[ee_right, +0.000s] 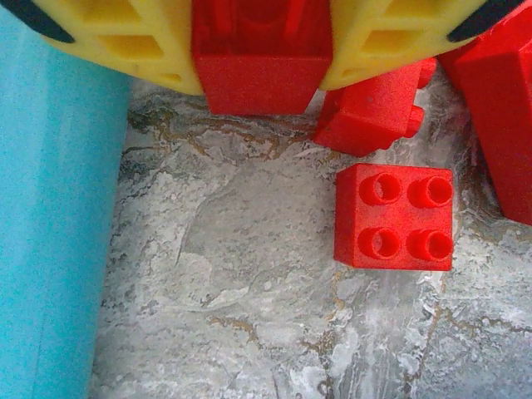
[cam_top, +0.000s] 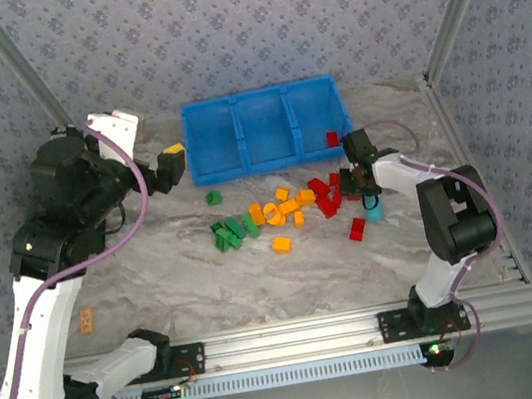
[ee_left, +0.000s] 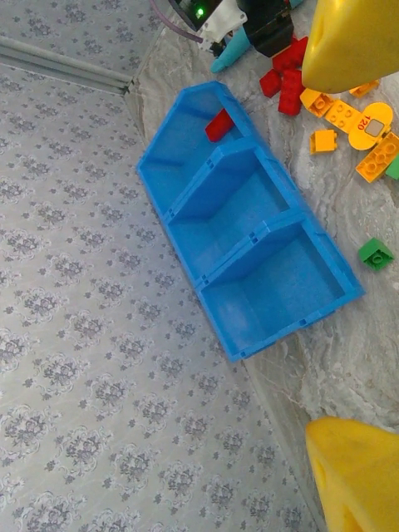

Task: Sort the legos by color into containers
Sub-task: Pick up the lego from the middle-right of the table, then place the lego in the container.

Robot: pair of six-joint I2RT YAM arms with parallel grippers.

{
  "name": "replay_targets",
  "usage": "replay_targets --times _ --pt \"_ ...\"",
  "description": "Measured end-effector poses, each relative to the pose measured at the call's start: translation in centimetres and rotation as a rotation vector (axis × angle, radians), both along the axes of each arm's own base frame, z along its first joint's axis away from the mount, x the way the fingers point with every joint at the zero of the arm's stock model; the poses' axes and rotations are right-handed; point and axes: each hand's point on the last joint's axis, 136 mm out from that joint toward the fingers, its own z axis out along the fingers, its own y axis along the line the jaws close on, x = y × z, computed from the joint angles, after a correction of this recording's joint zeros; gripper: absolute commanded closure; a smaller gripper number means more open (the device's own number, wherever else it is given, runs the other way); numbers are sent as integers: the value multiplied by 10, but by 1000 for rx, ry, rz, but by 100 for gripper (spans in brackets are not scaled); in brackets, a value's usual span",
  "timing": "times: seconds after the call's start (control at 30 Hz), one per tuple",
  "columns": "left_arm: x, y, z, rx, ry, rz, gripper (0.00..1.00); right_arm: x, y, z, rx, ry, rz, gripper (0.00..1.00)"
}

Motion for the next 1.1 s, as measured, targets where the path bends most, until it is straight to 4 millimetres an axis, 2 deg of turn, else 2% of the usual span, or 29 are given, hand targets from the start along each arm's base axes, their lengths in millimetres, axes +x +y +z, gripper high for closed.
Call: replay_targets --times 0.23,0.37,0.5,0.63,0.73,0.83,1.1 --pt "6 -3 -6 9 12 -1 0 0 -2 2 -7 3 7 71" --pt "8 -4 -11 21 14 -3 0 6 -1 15 -9 -8 15 71" --pt "10 -3 -13 35 9 3 0 32 5 51 5 -94 25 71" --pt "12 0 -17 55 7 16 0 69 13 100 27 -226 34 71" --pt "12 3 -18 69 2 28 0 99 20 120 34 -288 42 70" --pt "13 5 -18 84 -5 36 0 127 27 117 34 -300 47 68" --pt "17 10 -21 125 -17 64 0 177 43 81 33 -272 70 61"
